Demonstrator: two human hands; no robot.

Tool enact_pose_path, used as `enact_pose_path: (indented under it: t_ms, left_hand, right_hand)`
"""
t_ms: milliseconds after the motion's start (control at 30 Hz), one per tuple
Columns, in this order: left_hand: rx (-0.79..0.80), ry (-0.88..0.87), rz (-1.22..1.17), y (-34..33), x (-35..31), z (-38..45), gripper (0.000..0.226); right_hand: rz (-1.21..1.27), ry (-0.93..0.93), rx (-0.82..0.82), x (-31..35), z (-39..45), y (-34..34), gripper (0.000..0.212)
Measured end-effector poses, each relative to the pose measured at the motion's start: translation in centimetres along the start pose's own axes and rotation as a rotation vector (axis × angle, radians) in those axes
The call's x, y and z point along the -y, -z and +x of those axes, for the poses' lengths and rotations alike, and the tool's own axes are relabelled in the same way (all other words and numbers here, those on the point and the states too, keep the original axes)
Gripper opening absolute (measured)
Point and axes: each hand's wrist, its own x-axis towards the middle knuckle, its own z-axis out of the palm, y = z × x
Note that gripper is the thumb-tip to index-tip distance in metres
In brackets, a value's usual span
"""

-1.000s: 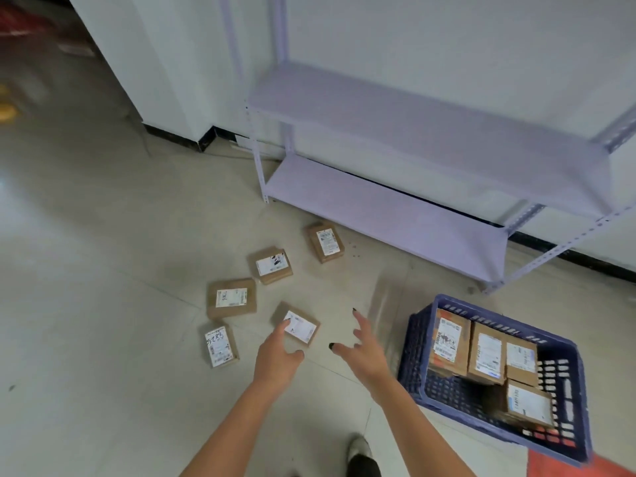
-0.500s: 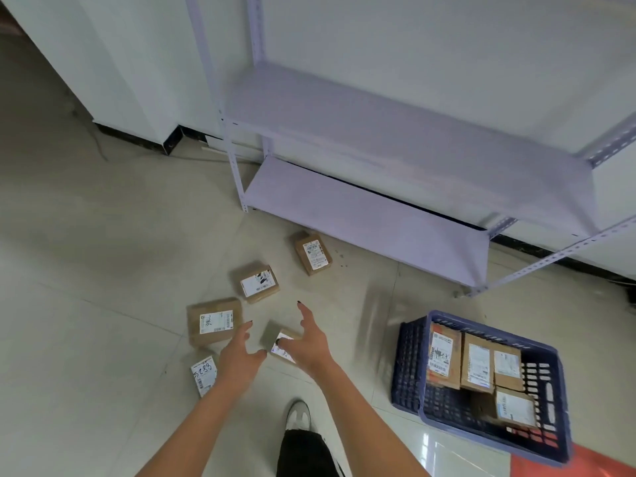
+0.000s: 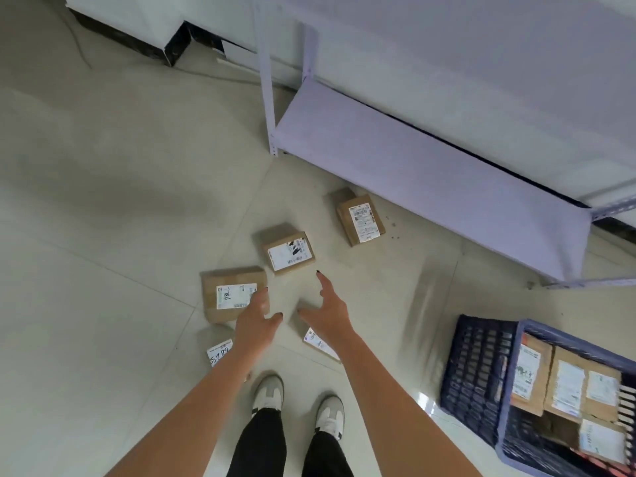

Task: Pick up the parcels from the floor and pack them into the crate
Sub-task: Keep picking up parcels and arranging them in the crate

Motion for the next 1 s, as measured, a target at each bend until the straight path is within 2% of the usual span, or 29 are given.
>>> enact_pose_path:
  t_ms: [200, 367, 533, 633, 700, 833, 1000]
  left_hand:
    - [-0.014, 0.030, 0.018, -4.4, 7.6, 13.6, 0.055]
    - [-0.076, -0.018, -0.068, -8.1, 12.4, 22.9, 0.052]
    - [-0.072, -0.045, -0.096, -11.0, 14.9, 29.9, 0.065]
    - [-0.100, -0.034, -0.071, -12.8, 14.6, 32.4, 0.065]
    - [-0.112, -0.073, -0.147, -13.6, 13.6, 33.0, 0.056]
    - [-0.162, -0.046, -0.309, -13.7, 11.0, 30.5, 0.046]
    - [-0.149, -0.126, -0.252, -12.7, 8.0, 22.4, 0.045]
  right_hand:
    - [-0.042, -0.006, -0.012, -4.7, 14.1, -5.1, 0.079]
    - [-0.130, -0.005, -0.104, -9.7, 25.1, -7.7, 0.077]
    - [-0.176, -0.027, -0.167, -12.9, 33.3, -8.5, 0.083]
    - [-0.084, -0.016, -0.176, -13.6, 36.5, -8.4, 0.071]
    - [-0.011, 0.022, -0.167, -13.5, 36.6, -8.4, 0.055]
    - [0.110, 0.053, -0.192, -13.5, 32.5, -7.0, 0.044]
    - [0.200, -0.037, -0.228, -13.8, 21.7, -3.6, 0.035]
